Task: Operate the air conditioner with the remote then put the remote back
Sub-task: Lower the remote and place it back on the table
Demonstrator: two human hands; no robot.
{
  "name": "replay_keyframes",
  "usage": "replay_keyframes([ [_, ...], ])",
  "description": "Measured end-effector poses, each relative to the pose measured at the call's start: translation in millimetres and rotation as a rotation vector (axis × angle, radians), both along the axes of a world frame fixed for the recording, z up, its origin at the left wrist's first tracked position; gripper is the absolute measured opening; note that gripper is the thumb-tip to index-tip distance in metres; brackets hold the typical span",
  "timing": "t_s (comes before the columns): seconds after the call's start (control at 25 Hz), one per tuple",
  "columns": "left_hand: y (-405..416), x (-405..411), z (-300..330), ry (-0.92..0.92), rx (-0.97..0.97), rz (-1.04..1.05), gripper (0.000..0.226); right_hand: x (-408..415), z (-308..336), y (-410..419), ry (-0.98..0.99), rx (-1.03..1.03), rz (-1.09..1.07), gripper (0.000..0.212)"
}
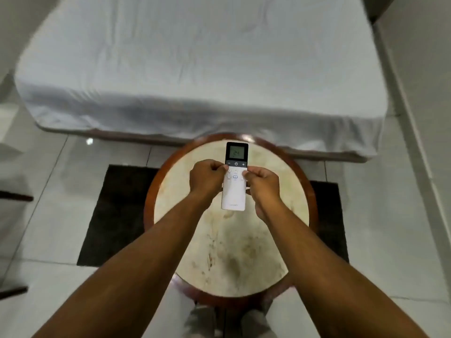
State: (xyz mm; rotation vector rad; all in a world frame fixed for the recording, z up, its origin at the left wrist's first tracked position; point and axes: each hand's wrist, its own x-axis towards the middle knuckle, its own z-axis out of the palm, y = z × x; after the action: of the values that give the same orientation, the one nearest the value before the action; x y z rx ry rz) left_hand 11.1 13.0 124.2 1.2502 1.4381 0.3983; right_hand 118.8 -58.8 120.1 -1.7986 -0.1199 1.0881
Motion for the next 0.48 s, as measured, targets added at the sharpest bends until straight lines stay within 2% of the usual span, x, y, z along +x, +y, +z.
replay_keyframes([
  [0.28, -34.1, -24.4, -144.8, 0.148, -0.125, 0.025, 0.013, -28.9, -142.3, -29.6, 0.008, -0.198, 0.030, 0.015],
  [0.48, -42.2, -28.0, -187.9, 0.226, -0.084, -0.051, 0.013, -39.4, -179.0, -34.5, -0.118, -0.281, 0.078, 0.017],
])
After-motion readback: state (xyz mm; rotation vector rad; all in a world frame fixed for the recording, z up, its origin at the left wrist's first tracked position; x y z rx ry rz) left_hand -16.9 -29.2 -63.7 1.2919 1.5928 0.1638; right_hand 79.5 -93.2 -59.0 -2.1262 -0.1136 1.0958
